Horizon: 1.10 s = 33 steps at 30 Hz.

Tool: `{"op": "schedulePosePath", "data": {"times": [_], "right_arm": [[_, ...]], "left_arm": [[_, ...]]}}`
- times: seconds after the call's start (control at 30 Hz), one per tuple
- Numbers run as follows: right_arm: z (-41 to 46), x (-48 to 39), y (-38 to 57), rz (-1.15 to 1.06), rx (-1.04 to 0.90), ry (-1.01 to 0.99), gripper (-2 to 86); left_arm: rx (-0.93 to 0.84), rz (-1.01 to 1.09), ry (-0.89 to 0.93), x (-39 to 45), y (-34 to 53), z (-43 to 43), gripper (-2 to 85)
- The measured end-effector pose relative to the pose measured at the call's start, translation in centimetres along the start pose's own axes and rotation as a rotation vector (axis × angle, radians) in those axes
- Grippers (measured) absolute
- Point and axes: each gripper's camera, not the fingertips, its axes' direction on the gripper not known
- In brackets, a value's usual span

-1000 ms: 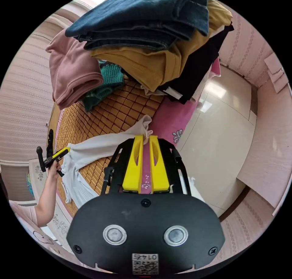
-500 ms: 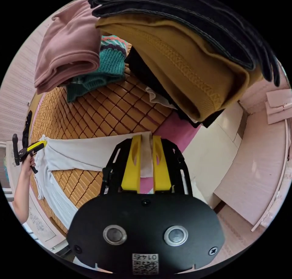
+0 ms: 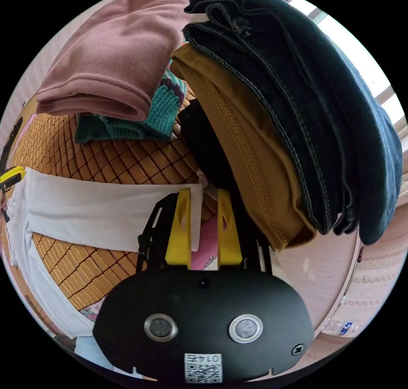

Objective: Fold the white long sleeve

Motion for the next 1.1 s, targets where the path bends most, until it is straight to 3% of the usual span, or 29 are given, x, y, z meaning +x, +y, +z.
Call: {"op": "schedulePosePath", "data": {"times": [0.13, 0.23, 0.3, 0.37, 0.63, 0.83, 0.87, 0.97, 1.1], "right_arm": [[-2.3, 1.1, 0.4, -0.013, -0.001, -0.071, 9.4], [-3.9, -1.4, 0.3, -0.092, 0.008, -0.034, 10.4], [-4.6, -4.9, -0.1, -0.182, 0.018, -0.129, 10.6], [-5.2, -12.0, -1.2, -0.363, 0.020, -0.316, 10.6], [-6.9, -35.9, -7.5, -0.829, 0.105, -0.610, 10.7], [-4.3, -49.2, -8.2, -1.051, 0.039, -0.482, 5.9], [-3.5, -50.4, -7.6, -1.082, 0.039, -0.428, 2.2], [-3.6, -51.6, -7.1, -1.134, 0.126, -0.326, -0.2], [-3.8, -53.4, -9.2, -1.182, 0.129, -0.311, -0.7]], "left_arm": [[-0.002, -0.066, -0.103, -3.1, 3.6, -3.9, 6.5], [-0.044, -0.155, -0.163, -6.8, 7.3, -5.9, 6.6], [-0.082, -0.215, -0.199, -8.9, 9.9, -7.0, 6.6], [-0.124, -0.298, -0.230, -11.0, 13.8, -8.6, 6.8], [-0.120, -0.643, -0.161, -18.9, 26.9, -14.3, 8.2], [-0.152, -0.669, -0.209, -23.7, 29.8, -13.6, 8.0], [-0.224, -0.651, -0.185, -24.1, 30.1, -12.4, 7.1], [-0.151, -0.586, -0.159, -23.6, 30.8, -13.9, 0.5], [-0.149, -0.590, -0.206, -24.0, 31.2, -16.4, -0.7]]}}
